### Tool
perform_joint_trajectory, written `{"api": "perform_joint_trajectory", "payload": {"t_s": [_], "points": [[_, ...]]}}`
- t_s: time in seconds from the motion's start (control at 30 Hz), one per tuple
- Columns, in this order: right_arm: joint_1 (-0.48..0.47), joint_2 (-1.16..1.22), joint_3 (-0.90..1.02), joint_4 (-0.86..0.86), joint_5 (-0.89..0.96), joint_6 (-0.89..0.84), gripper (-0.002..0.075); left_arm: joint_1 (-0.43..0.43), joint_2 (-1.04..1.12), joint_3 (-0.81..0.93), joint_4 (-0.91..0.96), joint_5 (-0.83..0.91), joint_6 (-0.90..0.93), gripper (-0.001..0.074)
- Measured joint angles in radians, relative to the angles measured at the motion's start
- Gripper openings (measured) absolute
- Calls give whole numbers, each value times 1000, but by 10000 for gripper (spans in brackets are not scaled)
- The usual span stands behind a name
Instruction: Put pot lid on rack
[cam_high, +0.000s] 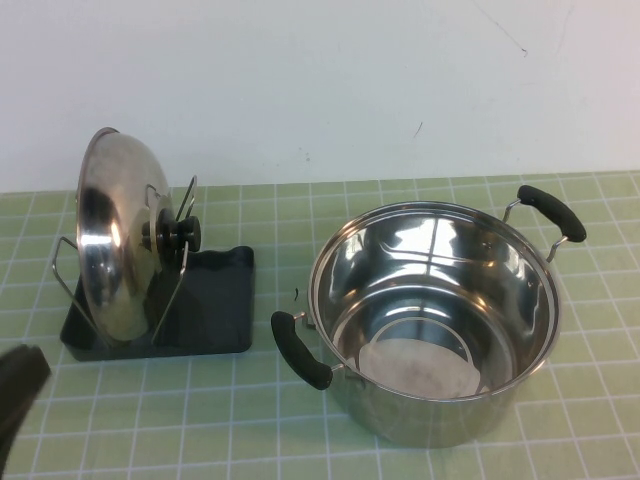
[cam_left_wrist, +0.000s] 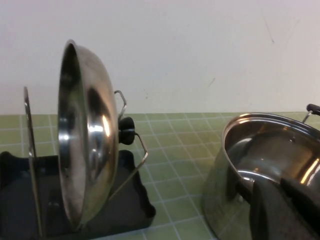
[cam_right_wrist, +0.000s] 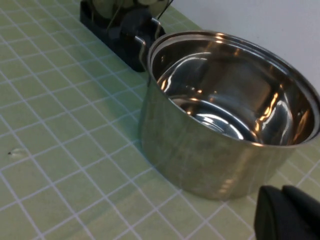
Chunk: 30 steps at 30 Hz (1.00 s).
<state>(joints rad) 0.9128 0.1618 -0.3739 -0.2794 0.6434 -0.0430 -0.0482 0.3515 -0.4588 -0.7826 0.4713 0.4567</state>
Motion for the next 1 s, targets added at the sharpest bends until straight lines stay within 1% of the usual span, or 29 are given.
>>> {"api": "perform_joint_trajectory", "payload": {"t_s": [0.07,0.13,0.3,0.73,0.83,0.9,1.0], "points": [[0,-15,48,2,-22,5,-1,0,-47,58,-83,-15,81,1],[0,-17,70,2,-27,6,-1,0,-81,108,-155,-35,126,2],[0,-17,74,2,-42,13,-1,0,-104,160,-216,-68,162,1],[0,-17,74,2,-37,13,-1,0,-106,210,-228,-36,164,1],[0,-17,74,2,-35,13,-1,-12,-112,210,-228,-33,164,1],[0,-17,74,2,-35,15,-1,-23,-117,217,-217,-68,166,1],[0,-17,74,2,-35,17,-1,-42,-130,227,-157,-184,201,1]]}}
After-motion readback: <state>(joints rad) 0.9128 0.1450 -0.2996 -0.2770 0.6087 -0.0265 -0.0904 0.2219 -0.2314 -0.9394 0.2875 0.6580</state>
